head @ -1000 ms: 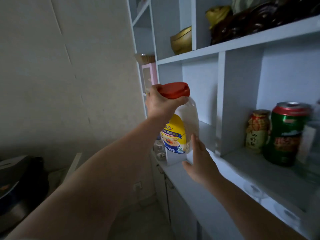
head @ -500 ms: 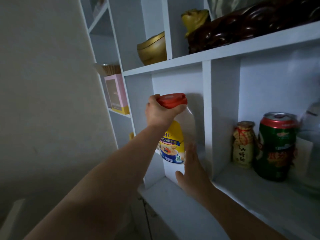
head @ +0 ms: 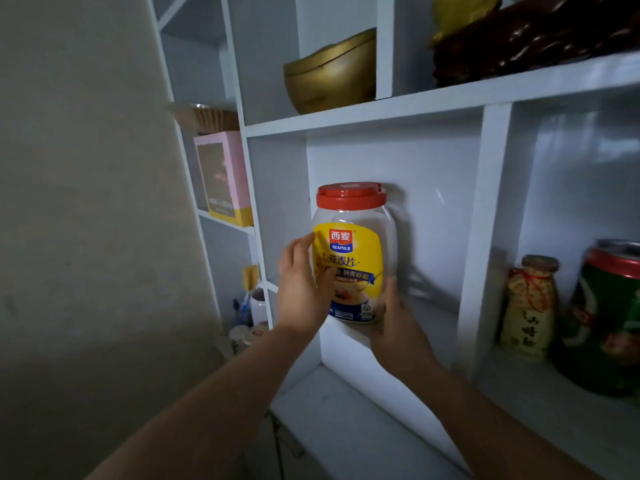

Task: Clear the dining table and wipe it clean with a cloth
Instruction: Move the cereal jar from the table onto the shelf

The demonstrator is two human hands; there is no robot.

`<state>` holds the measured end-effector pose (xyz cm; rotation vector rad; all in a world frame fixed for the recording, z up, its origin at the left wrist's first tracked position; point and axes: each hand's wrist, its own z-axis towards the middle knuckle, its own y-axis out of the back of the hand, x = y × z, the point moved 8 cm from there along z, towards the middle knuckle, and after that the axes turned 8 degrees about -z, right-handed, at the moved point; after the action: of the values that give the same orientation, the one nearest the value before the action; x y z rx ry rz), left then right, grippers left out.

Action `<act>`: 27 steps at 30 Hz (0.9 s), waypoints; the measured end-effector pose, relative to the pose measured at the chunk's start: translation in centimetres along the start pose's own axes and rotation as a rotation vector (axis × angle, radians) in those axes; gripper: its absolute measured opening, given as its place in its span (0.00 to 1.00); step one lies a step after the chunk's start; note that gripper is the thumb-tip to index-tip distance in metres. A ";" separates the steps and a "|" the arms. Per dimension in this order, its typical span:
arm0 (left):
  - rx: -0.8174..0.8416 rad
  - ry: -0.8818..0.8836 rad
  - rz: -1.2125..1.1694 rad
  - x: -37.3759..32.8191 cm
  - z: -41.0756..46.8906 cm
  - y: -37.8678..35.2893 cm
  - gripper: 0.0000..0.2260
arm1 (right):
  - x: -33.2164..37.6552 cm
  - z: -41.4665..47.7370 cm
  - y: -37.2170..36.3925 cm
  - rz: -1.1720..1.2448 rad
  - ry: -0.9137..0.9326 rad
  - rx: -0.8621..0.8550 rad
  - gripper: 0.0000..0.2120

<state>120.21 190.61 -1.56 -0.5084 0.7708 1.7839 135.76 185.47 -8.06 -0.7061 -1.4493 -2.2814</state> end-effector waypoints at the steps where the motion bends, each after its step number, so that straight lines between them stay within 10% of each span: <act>1: -0.012 -0.005 0.035 0.9 -0.7 0.3 0.20 | 0.3 0.2 -0.4 -0.012 0.017 -0.013 0.38; 27: 0.401 0.151 0.597 12.3 0.6 -1.0 0.28 | 4.3 8.6 -8.0 -0.446 0.035 0.051 0.40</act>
<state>117.03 199.45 -9.61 -0.1464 1.4629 2.0611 129.88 196.57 -8.42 -0.3475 -1.7857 -2.5465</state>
